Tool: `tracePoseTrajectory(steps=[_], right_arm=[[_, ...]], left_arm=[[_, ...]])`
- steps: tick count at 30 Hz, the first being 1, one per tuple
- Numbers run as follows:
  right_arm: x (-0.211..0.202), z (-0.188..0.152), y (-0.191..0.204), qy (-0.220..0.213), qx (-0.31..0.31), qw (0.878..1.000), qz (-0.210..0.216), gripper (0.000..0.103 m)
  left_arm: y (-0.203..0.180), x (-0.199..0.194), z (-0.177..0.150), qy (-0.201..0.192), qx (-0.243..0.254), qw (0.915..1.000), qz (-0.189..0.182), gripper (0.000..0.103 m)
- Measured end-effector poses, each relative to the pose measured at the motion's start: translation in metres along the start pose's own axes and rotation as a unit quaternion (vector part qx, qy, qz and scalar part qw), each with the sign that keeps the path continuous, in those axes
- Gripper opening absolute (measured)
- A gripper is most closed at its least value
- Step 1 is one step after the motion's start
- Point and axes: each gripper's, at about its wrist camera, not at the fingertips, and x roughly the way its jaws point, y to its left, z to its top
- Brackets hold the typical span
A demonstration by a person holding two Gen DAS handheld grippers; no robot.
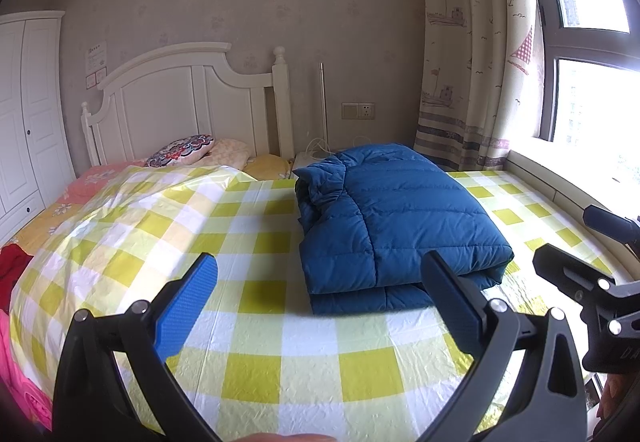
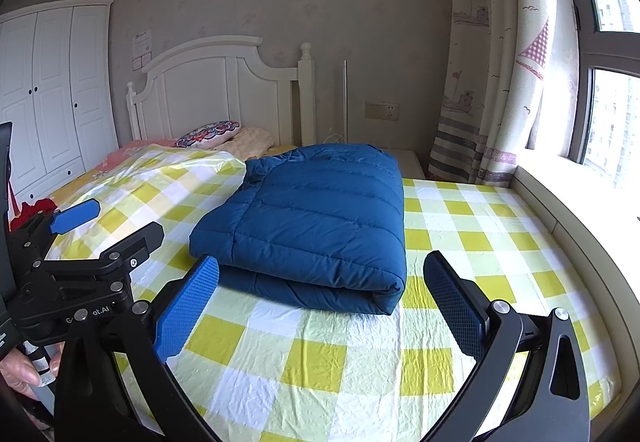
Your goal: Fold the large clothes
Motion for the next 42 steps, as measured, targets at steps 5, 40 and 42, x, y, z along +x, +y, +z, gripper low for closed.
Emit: tracePoseTrajectory(steps=[5,40,42], right_arm=[[0.0,-0.001,0.001,0.003,0.0,1.0,0.001,0.098],[0.001,-0.005,0.002,0.007,0.007,1.0,0.007,0.098],[0.002,-0.005,0.002,0.008,0.006,1.0,0.007,0.098]], left_arm=[[0.001,-0.001,-0.001,0.003,-0.002,1.0,0.0,0.101],[0.003,-0.011,-0.001,-0.023,0.007,0.9997,0.007,0.101],[0.002,-0.012,-0.001,-0.027,0.007,0.9996,0.005,0.101]])
